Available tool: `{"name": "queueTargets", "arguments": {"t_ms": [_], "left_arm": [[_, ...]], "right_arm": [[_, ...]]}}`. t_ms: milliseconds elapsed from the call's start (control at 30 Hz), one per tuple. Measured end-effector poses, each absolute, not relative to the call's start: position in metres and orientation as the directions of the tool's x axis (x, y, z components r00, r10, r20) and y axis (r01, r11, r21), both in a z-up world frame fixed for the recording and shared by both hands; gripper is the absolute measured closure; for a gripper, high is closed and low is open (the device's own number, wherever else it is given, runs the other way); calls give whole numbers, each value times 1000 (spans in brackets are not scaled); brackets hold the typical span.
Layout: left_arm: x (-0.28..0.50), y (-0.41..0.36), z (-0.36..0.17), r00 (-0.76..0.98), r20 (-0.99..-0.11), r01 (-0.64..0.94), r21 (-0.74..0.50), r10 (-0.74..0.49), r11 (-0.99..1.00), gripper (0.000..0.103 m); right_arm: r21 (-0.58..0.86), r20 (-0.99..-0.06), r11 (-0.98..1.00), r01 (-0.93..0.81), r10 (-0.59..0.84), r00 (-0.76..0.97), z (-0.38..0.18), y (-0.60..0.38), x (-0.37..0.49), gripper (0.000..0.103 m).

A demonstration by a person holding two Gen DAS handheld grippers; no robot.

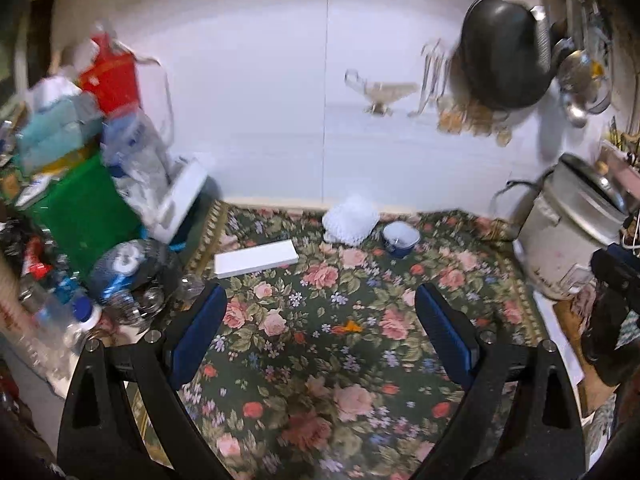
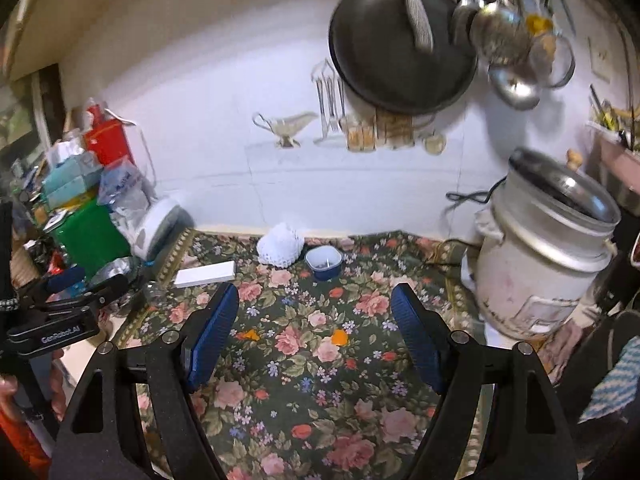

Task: Collect trash
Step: 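Raise both tools back toward the counter, then grasp the white paper box with the left tool while the right tool grasps the blue tub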

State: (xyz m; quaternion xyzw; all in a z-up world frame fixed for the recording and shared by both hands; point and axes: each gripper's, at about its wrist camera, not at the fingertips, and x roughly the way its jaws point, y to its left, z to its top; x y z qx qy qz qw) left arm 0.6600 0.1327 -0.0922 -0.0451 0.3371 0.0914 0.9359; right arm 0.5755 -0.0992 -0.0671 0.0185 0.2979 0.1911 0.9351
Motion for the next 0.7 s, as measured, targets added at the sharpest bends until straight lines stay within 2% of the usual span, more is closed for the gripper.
{"name": "queueTargets", "arguments": {"t_ms": [200, 367, 500, 700], "left_arm": [[756, 185, -156, 633, -774, -75, -60, 1, 995, 8], [829, 215, -215, 524, -851, -21, -40, -23, 999, 8], [881, 237, -258, 457, -889, 37, 4, -13, 999, 8], [930, 263, -291, 437, -899, 98, 22, -23, 995, 8]], "right_arm": [[155, -631, 956, -248, 289, 720, -94, -71, 624, 27], [171, -703, 962, -212, 270, 658, -132, -44, 678, 27], [201, -751, 963, -178, 268, 603, -165, -28, 718, 27], [230, -797, 963, -138, 267, 541, -201, -17, 764, 27]]}}
